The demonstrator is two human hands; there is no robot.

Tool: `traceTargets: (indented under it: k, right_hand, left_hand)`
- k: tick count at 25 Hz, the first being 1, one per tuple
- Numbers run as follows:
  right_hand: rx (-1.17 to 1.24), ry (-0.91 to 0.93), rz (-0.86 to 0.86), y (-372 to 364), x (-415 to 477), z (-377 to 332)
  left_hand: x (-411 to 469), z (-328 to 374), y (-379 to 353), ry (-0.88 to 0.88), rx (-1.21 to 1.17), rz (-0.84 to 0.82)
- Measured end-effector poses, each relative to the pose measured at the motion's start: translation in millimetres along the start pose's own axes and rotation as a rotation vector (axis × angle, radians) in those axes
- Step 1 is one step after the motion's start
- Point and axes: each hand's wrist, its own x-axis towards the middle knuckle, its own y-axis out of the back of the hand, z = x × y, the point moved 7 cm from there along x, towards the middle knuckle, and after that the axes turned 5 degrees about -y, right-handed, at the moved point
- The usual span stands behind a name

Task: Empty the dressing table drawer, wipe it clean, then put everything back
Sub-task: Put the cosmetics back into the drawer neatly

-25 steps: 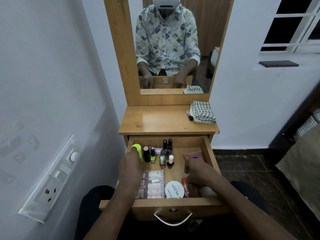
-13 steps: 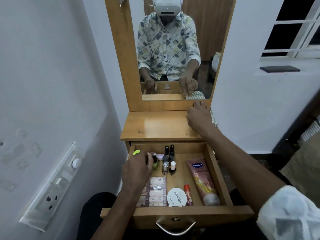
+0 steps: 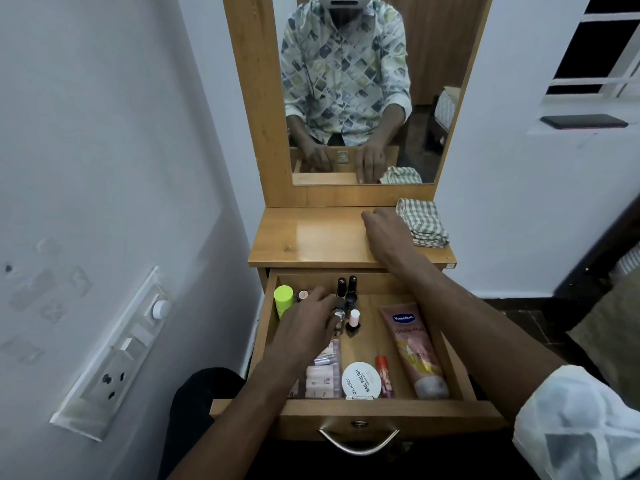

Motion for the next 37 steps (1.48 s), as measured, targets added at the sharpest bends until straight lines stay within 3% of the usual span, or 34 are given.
traceTargets:
  k: [8,13,16,21,25,27,33,37]
  right_hand:
    - [0.52,-0.18,-0.103,15.5,-46.8,5.9]
    - [0.601,-0.385,-0.506,-15.1,-124.7,20.5]
    - [0.548,-0.378,-0.591,-44.2,-145.2,18.1]
    - [0.498,-0.143,-0.56,-50.5,-137.8,-2.3]
    - [0.299,0.307,-0.559,-43.9,-150.9,-32.2]
    - [0.26,0.433,-0.529,-47.2,-158.6,-46.2]
    - [0.318,0.356,-0.613,-51.3,-160.4,-42.4]
    - [0.517,-0.05,-0.241,-24.0,-134.6,0.9]
  left_hand:
    - [5.8,0.1,-18.7,0.001,0.065,-0.174]
    - [12.2,-3.8,-22.1,0.031,-0.021,-0.166]
    - [12.7,-4.8,-23.1,0.06,-0.073,-0.145]
    - [13.3,-8.3,-25.2,0.078,-0.119,-0.129]
    - [14.9,-12.9,-29.6,0.094,-0.089,-0.14]
    - [14.0,-14.1,-29.5,0.096,-0.095,-0.138]
    - [12.8,-16.6,-30.1,0.099,-0.061,-0.13]
    - [13.2,-16.6,-27.7,0.086,-0.058,-0.108]
